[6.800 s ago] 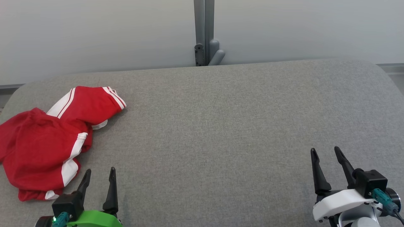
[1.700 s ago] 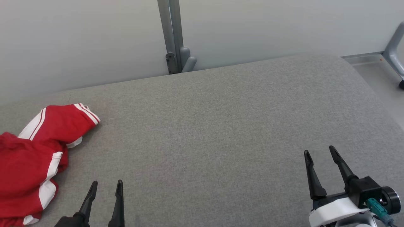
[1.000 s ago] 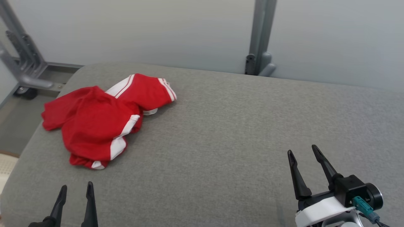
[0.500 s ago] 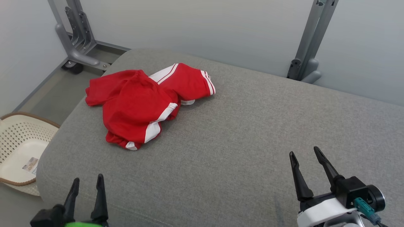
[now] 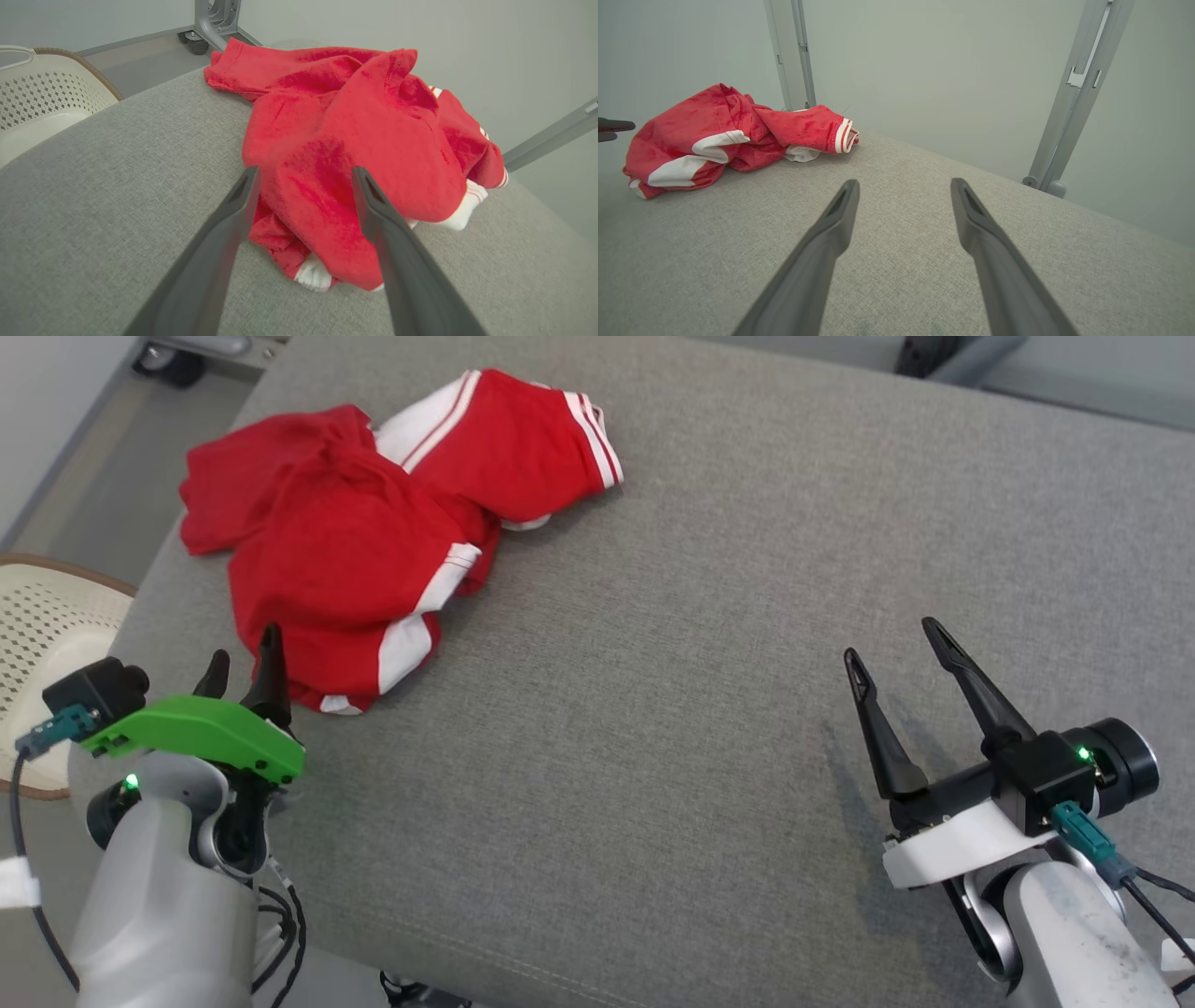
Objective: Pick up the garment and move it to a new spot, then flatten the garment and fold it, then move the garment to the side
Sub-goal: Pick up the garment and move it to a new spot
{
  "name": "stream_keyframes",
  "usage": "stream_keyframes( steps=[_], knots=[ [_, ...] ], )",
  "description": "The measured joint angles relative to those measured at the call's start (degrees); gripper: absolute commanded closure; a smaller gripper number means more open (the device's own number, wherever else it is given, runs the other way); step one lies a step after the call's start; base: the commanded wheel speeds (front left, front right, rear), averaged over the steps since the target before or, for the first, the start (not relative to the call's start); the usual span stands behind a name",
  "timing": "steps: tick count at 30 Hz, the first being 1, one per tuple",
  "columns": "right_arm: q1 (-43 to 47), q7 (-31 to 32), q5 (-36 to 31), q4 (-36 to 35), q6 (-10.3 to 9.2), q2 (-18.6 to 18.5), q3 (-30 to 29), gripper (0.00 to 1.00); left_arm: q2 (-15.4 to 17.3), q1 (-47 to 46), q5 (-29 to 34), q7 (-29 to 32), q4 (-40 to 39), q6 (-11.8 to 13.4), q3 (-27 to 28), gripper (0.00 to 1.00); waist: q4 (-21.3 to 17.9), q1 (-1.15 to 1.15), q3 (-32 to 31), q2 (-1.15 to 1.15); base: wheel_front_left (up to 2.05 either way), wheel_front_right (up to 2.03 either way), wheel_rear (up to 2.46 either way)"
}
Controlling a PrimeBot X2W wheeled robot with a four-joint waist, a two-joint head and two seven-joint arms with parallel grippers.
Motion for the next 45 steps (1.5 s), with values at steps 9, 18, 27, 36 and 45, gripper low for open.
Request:
stream_keyframes(
  steps=[9, 18, 27, 36, 45],
  knots=[
    [-1.59, 0.00, -0.18, 0.11, 0.00, 0.01, -0.92, 0.00, 1.53, -8.17, -2.11, 2.37, 13.79, 0.07, -0.07, 0.00, -3.77, 0.01, 9.76, 0.00, 0.00, 0.00, 0.00],
    [-2.18, 0.00, 0.16, 1.32, 0.00, 1.46, -1.27, 0.00, 3.53, -7.99, -5.38, -1.00, 12.62, 0.05, -5.26, 1.00, -6.97, 0.01, 10.77, 0.00, 0.00, 0.00, 0.00],
    [3.37, 0.00, 1.36, 2.77, 0.00, 4.43, -2.16, 0.00, 8.57, 0.08, -6.12, -6.72, 0.40, 0.00, -8.50, 1.00, -7.26, 0.00, 4.33, 0.00, 0.00, 0.00, 0.00],
    [6.97, 0.00, 2.63, 3.01, 0.00, 6.49, -2.19, 0.00, 10.74, 11.83, -3.19, 0.07, -30.67, 4.21, -12.93, 1.00, -8.15, 0.00, -3.22, 0.00, 0.00, 0.00, 0.00],
    [8.26, 0.00, 3.72, 3.10, 0.00, 7.21, -1.81, 0.00, 8.99, 16.00, -0.57, 9.02, -49.20, 8.80, -20.80, 1.00, -14.96, -0.01, -7.00, 0.00, 0.00, 0.00, 0.00]
  ],
)
